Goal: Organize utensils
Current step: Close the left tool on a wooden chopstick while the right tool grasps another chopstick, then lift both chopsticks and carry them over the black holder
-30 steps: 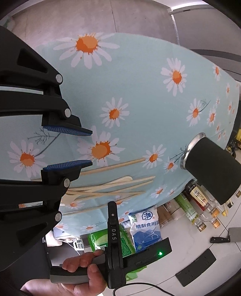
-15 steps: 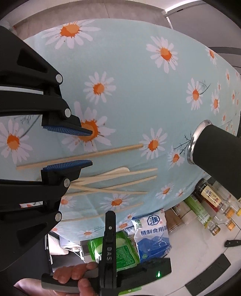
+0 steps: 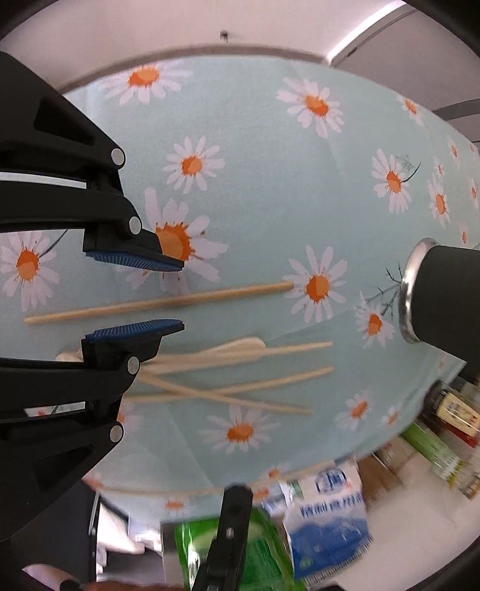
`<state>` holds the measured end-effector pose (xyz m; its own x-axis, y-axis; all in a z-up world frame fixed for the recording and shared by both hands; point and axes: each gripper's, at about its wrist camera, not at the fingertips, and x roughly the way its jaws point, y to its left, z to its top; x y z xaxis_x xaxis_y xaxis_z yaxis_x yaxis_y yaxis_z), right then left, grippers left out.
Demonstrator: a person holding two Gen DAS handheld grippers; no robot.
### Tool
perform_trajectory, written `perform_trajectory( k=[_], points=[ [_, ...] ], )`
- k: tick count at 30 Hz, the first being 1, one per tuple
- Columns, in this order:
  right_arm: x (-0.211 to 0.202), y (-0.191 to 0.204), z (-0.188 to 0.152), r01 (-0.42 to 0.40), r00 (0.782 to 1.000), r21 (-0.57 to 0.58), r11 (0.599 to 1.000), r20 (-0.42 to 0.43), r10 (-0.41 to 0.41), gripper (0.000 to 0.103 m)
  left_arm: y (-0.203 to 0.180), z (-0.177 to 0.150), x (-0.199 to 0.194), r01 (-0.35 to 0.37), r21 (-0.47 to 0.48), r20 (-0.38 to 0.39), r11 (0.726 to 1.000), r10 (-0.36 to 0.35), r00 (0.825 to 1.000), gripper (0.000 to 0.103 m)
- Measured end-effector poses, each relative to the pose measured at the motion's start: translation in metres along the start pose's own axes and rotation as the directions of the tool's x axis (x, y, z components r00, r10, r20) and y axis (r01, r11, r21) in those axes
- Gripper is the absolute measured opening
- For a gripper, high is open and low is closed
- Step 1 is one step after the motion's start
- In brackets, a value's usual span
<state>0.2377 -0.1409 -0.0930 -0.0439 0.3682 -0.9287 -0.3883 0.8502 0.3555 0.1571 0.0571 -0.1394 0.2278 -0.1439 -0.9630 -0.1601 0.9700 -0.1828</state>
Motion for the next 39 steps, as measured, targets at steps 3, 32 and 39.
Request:
perform_trajectory(
  k=[3, 32, 39],
  points=[
    [0.003, -0.001, -0.001, -0.029, 0.999, -0.019, 0.999, -0.012, 0.029, 0.006, -0.005, 0.005, 0.004, -0.044, -0.011, -0.024, 0.999, 0.044, 0.999, 0.024],
    [0.000, 0.032, 0.029, -0.091, 0.996, -0.066, 0.994, 0.018, 0.093, 0.006, 0.038, 0.024, -0.034, 0.155, -0.157, 0.122, 0.975, -0.136, 0.983, 0.004],
    [-0.009, 0.068, 0.041, -0.072, 0.990, -0.085, 0.994, 0.112, 0.081, 0.006, 0.036, 0.048, -0.067, 0.243, -0.069, 0.218, 0.968, -0.223, 0.950, 0.004]
  ],
)
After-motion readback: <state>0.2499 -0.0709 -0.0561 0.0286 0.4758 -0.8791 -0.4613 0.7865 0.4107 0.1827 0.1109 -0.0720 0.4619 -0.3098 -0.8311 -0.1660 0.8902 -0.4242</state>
